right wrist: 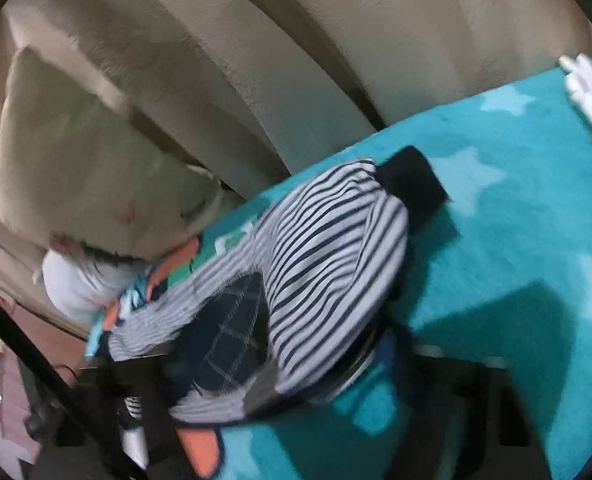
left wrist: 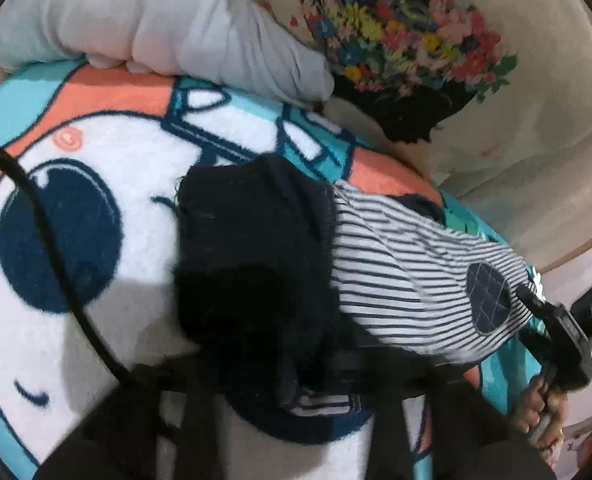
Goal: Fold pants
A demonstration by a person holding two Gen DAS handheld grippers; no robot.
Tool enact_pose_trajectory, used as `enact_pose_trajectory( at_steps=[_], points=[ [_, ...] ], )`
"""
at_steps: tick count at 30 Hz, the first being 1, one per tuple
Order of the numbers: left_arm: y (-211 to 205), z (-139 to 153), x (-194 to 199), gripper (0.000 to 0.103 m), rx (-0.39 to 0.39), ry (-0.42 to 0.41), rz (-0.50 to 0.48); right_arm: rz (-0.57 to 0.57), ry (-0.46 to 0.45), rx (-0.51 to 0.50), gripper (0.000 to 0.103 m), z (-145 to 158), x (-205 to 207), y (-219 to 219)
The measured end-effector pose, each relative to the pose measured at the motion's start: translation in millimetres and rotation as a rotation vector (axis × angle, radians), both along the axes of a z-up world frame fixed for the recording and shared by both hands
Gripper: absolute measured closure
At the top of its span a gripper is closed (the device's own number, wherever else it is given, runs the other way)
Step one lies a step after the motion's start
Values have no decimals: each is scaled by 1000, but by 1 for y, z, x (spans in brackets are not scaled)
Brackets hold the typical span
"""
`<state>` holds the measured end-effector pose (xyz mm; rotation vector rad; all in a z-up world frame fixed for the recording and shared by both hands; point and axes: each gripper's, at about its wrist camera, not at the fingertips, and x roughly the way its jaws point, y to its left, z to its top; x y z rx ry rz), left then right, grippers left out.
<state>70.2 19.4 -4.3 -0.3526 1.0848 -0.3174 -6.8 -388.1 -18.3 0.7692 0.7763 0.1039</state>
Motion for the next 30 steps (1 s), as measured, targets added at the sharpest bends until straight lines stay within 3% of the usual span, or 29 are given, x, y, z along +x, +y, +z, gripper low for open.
enact_pose_trajectory(
  at_steps=[2,9,15,16,20,28,30],
  points=[
    [9,1,1,89,-38,10,23,0,21,47,84,-4,2,3],
    [23,29,-23,90,-9,-55,40,35,-110,-104,86,40,-51,38],
    [42,22,-43,88,13,-46,91,41,-85,-137,82,25,-75,54],
    [45,19,-44,85,13,-39,101,28,-73,-148,80,19,-72,61],
    [51,20,-57,79,46,-74,123,-29,-25,-161,57,6,-86,63],
    [57,61,-93,45,148,-250,176,-150,-50,-139,53,11,-117,48],
    [60,66,-100,39,152,-273,189,-183,-77,-142,47,15,-127,43]
  ],
)
